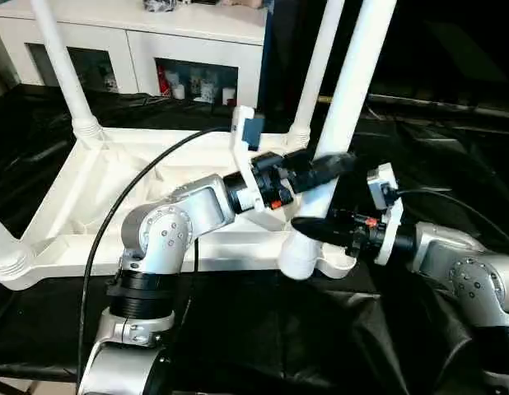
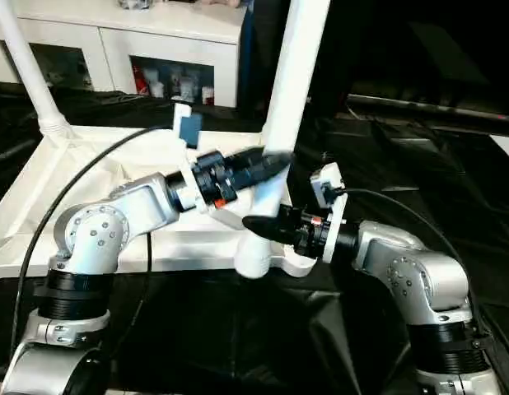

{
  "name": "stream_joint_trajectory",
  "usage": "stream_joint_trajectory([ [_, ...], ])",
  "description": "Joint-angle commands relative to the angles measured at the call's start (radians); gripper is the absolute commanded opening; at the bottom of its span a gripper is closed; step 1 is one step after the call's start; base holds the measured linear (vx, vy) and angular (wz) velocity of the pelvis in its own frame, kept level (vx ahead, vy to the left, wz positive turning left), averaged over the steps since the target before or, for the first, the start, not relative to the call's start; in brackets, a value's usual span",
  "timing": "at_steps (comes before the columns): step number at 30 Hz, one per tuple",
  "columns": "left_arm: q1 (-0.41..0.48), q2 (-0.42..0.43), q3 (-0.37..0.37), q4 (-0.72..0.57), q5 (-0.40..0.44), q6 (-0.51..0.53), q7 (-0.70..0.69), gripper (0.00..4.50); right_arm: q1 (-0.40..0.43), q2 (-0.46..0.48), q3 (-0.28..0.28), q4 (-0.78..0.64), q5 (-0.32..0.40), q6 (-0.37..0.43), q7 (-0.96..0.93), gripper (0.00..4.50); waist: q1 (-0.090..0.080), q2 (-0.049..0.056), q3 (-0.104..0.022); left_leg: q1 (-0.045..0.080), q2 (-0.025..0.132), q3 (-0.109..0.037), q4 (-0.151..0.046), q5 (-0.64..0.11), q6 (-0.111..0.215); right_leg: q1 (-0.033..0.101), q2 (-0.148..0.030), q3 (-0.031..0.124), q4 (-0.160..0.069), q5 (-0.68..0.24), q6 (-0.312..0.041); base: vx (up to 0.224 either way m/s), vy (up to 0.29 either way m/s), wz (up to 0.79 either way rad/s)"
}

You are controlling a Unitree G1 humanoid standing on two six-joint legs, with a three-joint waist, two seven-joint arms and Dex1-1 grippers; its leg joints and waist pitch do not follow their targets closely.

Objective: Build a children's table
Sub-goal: Insert table leg to table base

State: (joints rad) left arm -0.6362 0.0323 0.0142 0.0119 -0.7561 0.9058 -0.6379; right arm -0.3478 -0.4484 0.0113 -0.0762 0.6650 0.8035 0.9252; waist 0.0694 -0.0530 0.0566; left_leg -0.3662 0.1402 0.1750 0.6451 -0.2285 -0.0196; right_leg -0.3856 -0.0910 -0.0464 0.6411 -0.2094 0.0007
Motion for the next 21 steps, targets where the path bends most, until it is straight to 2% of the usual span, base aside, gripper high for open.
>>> stream_joint_trajectory([
  [1,-0.004,-0.005,-0.016,-0.020,0.001,0.005,0.006,4.49,0.000,-0.021,0.006,-0.033,0.004,0.005,0.006,1.86,0.007,-0.009,-0.062,0.007,0.081,-0.031,-0.090,-0.054,0.028,0.044,-0.070,0.048,-0.081,-0.135,-0.239,0.000,0.000,0.00],
  [5,-0.006,-0.019,-0.011,-0.021,0.009,-0.007,0.040,4.49,-0.002,-0.013,0.014,-0.040,-0.024,-0.009,-0.020,1.86,0.012,-0.009,-0.063,0.006,0.083,-0.030,-0.090,-0.018,0.045,0.047,-0.070,0.045,-0.077,-0.088,-0.253,0.000,0.000,0.00],
  [7,-0.009,-0.029,-0.003,-0.015,0.026,-0.023,0.074,4.49,-0.010,0.002,0.017,-0.033,-0.050,-0.024,-0.057,1.86,0.012,-0.009,-0.061,0.006,0.084,-0.030,-0.092,-0.023,0.039,0.046,-0.070,0.045,-0.079,-0.090,-0.255,0.000,0.000,0.00],
  [8,-0.020,-0.044,0.016,0.007,0.054,-0.037,0.139,4.49,-0.020,0.025,0.014,-0.021,-0.073,-0.037,-0.107,1.86,0.012,-0.005,-0.062,0.007,0.086,-0.031,-0.093,-0.027,0.034,0.046,-0.072,0.046,-0.079,-0.090,-0.257,0.000,0.000,0.00],
  [9,-0.028,-0.052,0.027,0.020,0.070,-0.045,0.177,4.21,-0.026,0.038,0.013,-0.014,-0.085,-0.045,-0.135,1.86,0.011,-0.007,-0.061,0.006,0.085,-0.030,-0.093,-0.030,0.030,0.045,-0.071,0.046,-0.081,-0.093,-0.256,0.000,0.000,0.00],
  [10,-0.038,-0.064,0.047,0.042,0.098,-0.066,0.239,4.21,-0.036,0.064,0.011,-0.003,-0.113,-0.063,-0.190,1.86,0.012,-0.001,-0.061,0.008,0.085,-0.033,-0.095,-0.044,0.019,0.047,-0.072,0.045,-0.083,-0.114,-0.246,0.000,0.000,0.00],
  [11,-0.046,-0.070,0.060,0.057,0.120,-0.082,0.285,4.21,-0.045,0.089,0.007,0.007,-0.134,-0.075,-0.243,1.86,0.007,-0.003,-0.060,0.005,0.083,-0.033,-0.096,-0.049,0.012,0.046,-0.068,0.045,-0.085,-0.118,-0.237,0.000,0.000,0.00],
  [13,-0.051,-0.080,0.074,0.062,0.160,-0.122,0.355,4.01,-0.058,0.145,-0.004,0.008,-0.148,-0.089,-0.322,1.86,0.003,0.002,-0.060,0.007,0.083,-0.034,-0.099,-0.063,-0.005,0.045,-0.068,0.045,-0.088,-0.129,-0.231,0.000,0.000,0.00],
  [14,-0.051,-0.081,0.072,0.058,0.171,-0.130,0.366,3.88,-0.060,0.159,-0.008,0.007,-0.151,-0.090,-0.343,1.86,0.006,0.001,-0.061,0.009,0.084,-0.034,-0.100,-0.067,-0.008,0.046,-0.070,0.045,-0.087,-0.121,-0.228,0.000,0.000,0.00],
  [15,-0.051,-0.081,0.072,0.058,0.171,-0.130,0.366,3.81,-0.060,0.159,-0.008,0.007,-0.151,-0.090,-0.343,1.86,0.006,0.001,-0.061,0.009,0.084,-0.034,-0.100,-0.067,-0.008,0.046,-0.070,0.045,-0.087,-0.121,-0.228,0.000,0.000,0.00],
  [18,-0.054,-0.084,0.061,0.053,0.206,-0.161,0.401,3.72,-0.065,0.194,-0.018,0.008,-0.164,-0.101,-0.398,1.86,0.007,0.003,-0.063,0.009,0.084,-0.033,-0.100,-0.032,0.002,0.047,-0.067,0.045,-0.080,-0.045,-0.230,0.000,0.000,0.00],
  [21,-0.056,-0.080,0.043,0.059,0.258,-0.203,0.429,3.37,-0.068,0.220,-0.026,0.012,-0.183,-0.115,-0.440,1.86,0.008,0.003,-0.064,0.008,0.084,-0.033,-0.100,-0.014,0.013,0.048,-0.068,0.045,-0.079,-0.019,-0.231,0.000,0.000,0.00],
])
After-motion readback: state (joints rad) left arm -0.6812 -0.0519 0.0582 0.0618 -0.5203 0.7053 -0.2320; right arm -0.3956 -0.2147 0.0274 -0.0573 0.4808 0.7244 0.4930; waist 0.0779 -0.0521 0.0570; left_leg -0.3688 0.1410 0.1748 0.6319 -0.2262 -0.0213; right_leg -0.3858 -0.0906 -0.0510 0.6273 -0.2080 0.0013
